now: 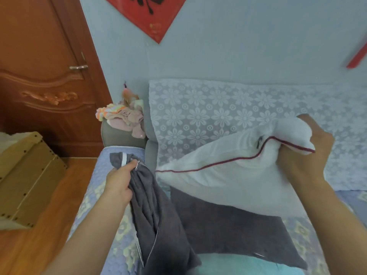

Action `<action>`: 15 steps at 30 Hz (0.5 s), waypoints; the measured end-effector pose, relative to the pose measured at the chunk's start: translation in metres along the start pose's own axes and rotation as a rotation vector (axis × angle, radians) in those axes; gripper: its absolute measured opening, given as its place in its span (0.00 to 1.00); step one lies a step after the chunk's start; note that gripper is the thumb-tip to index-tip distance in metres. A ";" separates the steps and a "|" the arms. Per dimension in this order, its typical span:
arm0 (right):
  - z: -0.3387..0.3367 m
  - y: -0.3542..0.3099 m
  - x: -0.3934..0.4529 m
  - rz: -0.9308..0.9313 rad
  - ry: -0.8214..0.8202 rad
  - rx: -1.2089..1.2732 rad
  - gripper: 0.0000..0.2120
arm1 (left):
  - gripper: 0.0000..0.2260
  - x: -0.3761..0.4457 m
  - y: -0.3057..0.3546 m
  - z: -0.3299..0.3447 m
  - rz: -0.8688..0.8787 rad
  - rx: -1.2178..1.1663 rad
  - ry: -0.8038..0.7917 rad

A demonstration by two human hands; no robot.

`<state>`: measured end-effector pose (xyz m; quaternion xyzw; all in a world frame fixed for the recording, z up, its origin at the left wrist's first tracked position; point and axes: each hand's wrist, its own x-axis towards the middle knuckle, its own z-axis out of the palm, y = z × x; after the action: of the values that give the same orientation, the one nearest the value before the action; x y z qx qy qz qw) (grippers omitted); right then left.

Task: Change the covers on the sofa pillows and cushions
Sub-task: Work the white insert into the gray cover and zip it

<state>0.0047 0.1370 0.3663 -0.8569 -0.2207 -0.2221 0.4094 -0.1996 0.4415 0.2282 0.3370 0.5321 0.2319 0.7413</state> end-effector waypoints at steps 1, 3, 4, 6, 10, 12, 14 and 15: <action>-0.003 -0.008 0.008 -0.012 -0.007 0.011 0.04 | 0.16 -0.003 0.006 0.010 0.009 0.006 -0.026; -0.006 -0.019 0.023 0.003 -0.020 0.012 0.03 | 0.13 -0.020 0.020 0.031 0.039 -0.003 -0.087; -0.008 -0.023 0.032 0.009 -0.011 0.022 0.05 | 0.12 -0.028 0.026 0.039 0.068 -0.005 -0.124; -0.014 -0.030 0.050 0.106 0.018 0.142 0.07 | 0.09 -0.043 0.039 0.052 0.148 0.009 -0.183; -0.027 -0.056 0.095 0.309 0.030 0.378 0.10 | 0.07 -0.061 0.073 0.066 0.354 0.048 -0.206; -0.030 -0.072 0.122 0.281 0.015 0.372 0.11 | 0.09 -0.067 0.094 0.072 0.432 0.032 -0.180; -0.031 -0.086 0.149 0.278 0.004 0.367 0.10 | 0.07 -0.079 0.115 0.075 0.469 -0.002 -0.160; -0.028 -0.089 0.160 0.293 -0.001 0.361 0.10 | 0.06 -0.087 0.122 0.075 0.479 -0.018 -0.161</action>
<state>0.0781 0.1959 0.5257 -0.7929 -0.1300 -0.1169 0.5838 -0.1552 0.4427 0.3896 0.4642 0.3740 0.3781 0.7083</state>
